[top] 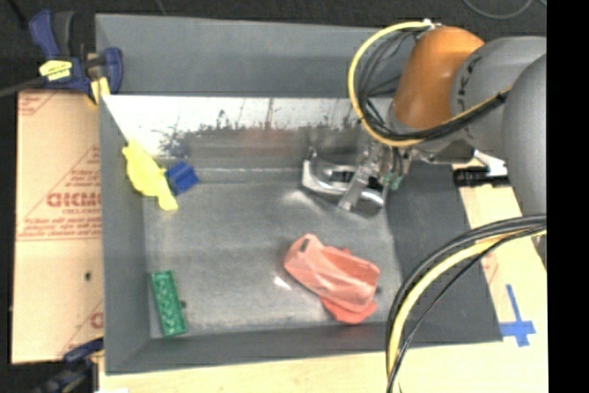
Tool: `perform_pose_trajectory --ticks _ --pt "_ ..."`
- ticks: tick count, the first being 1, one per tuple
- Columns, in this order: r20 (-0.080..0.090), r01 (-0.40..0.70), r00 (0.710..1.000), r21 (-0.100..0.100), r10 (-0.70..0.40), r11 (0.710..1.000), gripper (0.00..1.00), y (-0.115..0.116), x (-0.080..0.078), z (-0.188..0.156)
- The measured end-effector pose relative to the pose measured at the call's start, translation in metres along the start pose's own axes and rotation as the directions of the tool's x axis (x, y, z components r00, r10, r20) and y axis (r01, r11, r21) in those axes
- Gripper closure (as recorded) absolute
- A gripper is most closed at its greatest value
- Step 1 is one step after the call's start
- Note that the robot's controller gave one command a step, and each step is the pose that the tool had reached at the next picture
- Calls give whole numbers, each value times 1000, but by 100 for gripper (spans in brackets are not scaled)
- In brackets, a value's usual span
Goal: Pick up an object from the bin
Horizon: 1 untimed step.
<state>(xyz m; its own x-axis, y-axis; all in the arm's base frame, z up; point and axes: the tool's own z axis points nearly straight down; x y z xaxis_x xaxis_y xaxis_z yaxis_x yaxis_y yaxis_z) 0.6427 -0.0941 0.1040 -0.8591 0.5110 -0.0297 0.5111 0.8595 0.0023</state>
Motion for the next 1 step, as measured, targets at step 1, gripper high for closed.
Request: perform_pose_trajectory --ticks 1 --pt "-3 46 999 3 -46 999 100 -9 11 -26"
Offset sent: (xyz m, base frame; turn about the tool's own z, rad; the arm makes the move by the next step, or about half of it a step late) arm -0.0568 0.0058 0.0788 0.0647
